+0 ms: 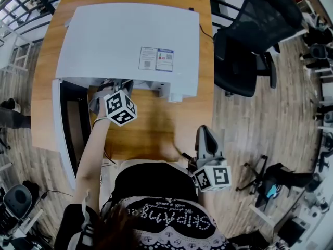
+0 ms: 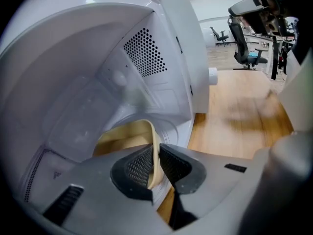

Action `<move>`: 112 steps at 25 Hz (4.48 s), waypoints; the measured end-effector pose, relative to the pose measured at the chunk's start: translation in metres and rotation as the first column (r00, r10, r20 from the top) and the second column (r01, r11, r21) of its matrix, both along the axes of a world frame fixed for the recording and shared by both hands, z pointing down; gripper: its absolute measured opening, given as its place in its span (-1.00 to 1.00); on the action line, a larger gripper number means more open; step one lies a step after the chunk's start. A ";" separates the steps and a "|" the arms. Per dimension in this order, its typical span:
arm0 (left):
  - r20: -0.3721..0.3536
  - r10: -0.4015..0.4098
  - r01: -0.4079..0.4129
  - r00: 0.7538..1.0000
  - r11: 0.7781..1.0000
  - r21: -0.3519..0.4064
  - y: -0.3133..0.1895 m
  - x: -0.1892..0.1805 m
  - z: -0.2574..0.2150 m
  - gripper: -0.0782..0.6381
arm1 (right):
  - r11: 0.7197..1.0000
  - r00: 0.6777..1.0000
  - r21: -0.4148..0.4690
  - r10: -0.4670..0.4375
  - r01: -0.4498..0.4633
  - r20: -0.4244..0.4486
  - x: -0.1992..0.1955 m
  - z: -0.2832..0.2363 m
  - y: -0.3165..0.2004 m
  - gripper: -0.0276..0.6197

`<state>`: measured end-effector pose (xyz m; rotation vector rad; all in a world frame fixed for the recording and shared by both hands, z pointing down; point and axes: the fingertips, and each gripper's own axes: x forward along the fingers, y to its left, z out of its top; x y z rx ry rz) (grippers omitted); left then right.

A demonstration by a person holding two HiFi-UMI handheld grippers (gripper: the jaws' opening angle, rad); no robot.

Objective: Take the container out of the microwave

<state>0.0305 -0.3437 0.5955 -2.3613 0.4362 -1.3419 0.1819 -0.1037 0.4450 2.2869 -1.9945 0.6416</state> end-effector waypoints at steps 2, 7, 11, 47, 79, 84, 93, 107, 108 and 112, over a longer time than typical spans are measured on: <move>0.002 0.010 -0.010 1.000 1.000 0.001 0.001 0.000 -0.001 -0.60 | 1.000 1.000 0.000 0.001 -0.001 -0.001 0.000 -0.001 0.001 -0.80; 0.045 0.042 -0.043 0.998 0.999 0.034 0.002 0.000 0.000 -0.65 | 1.000 1.000 0.006 -0.001 0.001 -0.002 -0.001 -0.002 0.002 -0.80; 0.042 0.044 -0.045 0.998 0.998 0.031 0.004 0.000 -0.002 -0.66 | 1.000 1.000 0.005 -0.002 0.002 -0.002 -0.001 -0.002 0.003 -0.80; -0.017 0.014 -0.013 1.000 0.997 0.077 0.125 -0.041 -0.067 -0.66 | 0.985 0.991 0.109 -0.133 0.134 -0.020 -0.010 -0.024 0.032 -0.80; -0.021 -0.019 0.021 1.000 0.994 0.105 0.246 -0.075 -0.104 -0.66 | 0.957 0.969 0.149 -0.244 0.249 -0.047 0.006 -0.029 0.045 -0.80; -0.009 -0.012 0.013 1.000 0.995 0.099 0.260 -0.084 -0.107 -0.66 | 0.956 0.967 0.149 -0.249 0.253 -0.048 0.006 -0.031 0.045 -0.80; -0.001 0.016 -0.016 1.000 0.996 0.082 0.279 -0.093 -0.111 -0.66 | 0.956 0.966 0.145 -0.251 0.257 -0.059 0.012 -0.032 0.044 -0.80; 0.004 0.109 -0.109 0.994 0.994 0.010 0.316 -0.091 -0.101 -0.66 | 0.958 0.967 0.132 -0.248 0.253 -0.059 0.024 -0.027 0.049 -0.80; 0.003 0.118 -0.118 0.993 0.993 0.003 0.318 -0.092 -0.100 -0.66 | 0.958 0.967 0.132 -0.248 0.254 -0.058 0.024 -0.027 0.049 -0.80; 0.007 0.152 -0.152 0.988 0.988 -0.030 0.328 -0.093 -0.097 -0.66 | 0.958 0.967 0.135 -0.247 0.253 -0.056 0.025 -0.027 0.049 -0.80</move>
